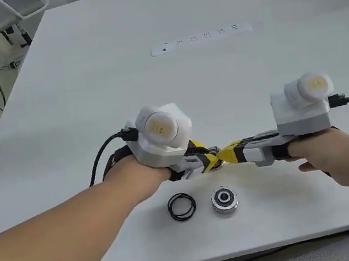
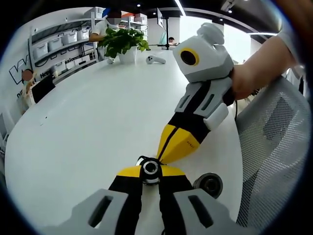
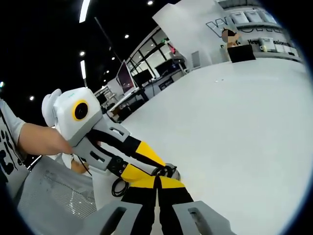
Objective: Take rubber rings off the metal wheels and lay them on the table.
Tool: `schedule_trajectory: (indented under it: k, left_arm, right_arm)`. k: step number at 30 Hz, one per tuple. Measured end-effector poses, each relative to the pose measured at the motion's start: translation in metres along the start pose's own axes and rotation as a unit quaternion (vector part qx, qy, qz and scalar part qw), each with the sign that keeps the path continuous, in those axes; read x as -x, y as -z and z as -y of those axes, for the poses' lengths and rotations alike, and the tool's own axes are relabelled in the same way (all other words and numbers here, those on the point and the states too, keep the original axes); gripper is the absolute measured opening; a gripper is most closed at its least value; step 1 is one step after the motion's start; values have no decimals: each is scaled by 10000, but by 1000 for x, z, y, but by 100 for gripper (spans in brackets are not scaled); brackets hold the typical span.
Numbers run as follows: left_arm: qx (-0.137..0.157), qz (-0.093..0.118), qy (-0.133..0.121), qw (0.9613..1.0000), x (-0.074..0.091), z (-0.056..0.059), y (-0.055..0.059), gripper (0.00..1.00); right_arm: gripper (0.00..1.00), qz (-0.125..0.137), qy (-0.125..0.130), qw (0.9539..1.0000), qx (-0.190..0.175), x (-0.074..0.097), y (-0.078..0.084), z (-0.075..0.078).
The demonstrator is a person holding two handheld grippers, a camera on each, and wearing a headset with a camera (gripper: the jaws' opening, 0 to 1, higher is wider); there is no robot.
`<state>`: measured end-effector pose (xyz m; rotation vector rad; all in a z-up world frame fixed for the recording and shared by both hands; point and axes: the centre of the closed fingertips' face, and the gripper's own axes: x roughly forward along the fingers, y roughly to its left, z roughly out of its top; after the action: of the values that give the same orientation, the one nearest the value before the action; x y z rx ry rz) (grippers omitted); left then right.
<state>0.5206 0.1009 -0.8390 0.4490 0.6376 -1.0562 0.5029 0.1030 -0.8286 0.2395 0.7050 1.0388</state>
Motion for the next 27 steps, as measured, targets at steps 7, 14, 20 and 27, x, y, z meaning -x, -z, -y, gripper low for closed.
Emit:
schedule_trajectory:
  k: [7,14,20,27]
  left_arm:
    - [8,12,-1,10000,0,0,0,7]
    - [28,42,-3,10000,0,-1,0,7]
    - [24,55,7,10000,0,0,0,7]
    - [48,80,-16,10000,0,0,0,7]
  right_arm:
    - [0,-16,-186,9998,-105,3,2,-5]
    - [0,14,-360,9990,-272,5,2,-9]
    - [0,1,-555,9974,-462,8,4,-12]
    - [0,-11,-215,9990,-402,5,6,-3]
